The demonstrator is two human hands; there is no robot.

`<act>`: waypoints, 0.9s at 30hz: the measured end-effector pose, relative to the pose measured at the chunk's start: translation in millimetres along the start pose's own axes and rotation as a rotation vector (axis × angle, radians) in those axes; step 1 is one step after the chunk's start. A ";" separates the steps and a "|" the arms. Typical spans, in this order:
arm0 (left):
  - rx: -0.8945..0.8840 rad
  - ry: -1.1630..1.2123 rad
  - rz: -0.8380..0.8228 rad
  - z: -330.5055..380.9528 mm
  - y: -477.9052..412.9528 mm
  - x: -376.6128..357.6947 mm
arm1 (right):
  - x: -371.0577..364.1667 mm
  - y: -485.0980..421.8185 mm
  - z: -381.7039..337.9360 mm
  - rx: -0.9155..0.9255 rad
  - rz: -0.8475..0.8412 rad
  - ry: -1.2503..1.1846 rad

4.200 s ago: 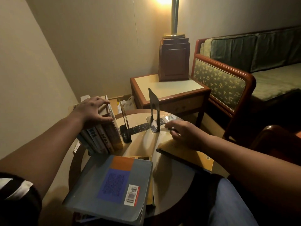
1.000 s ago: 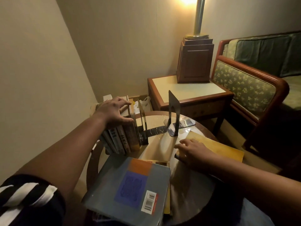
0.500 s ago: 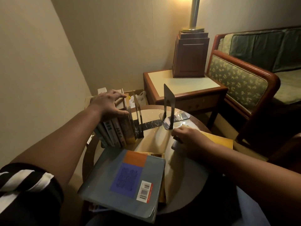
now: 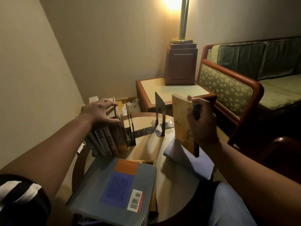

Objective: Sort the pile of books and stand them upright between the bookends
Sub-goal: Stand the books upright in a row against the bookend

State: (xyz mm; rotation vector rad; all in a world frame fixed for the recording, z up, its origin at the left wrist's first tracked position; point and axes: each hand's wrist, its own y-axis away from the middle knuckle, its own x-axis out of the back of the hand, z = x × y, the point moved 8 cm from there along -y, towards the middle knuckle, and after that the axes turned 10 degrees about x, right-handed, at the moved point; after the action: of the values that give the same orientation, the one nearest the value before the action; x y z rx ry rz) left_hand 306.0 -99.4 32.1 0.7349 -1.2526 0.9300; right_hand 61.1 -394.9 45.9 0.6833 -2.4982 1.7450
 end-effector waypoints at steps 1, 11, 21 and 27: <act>0.000 0.001 0.003 -0.2 -0.3 0.2 | 4.8 2.6 4.3 -0.034 0.011 -0.016; 0.000 0.007 0.005 -1.1 -2.8 -0.1 | 9.7 8.5 29.3 -0.096 -0.701 -0.088; 0.000 0.005 -0.002 0.6 -1.4 -0.7 | 3.4 19.8 -21.4 0.007 -0.691 -0.205; -0.001 -0.003 -0.009 1.2 0.6 0.0 | -10.4 3.4 -66.0 0.134 -0.462 -0.268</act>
State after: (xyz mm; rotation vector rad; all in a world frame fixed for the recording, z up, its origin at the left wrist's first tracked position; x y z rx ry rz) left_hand 305.0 -100.2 32.4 0.7411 -1.2517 0.9214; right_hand 54.1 -331.2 64.9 1.4543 -2.1274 1.7406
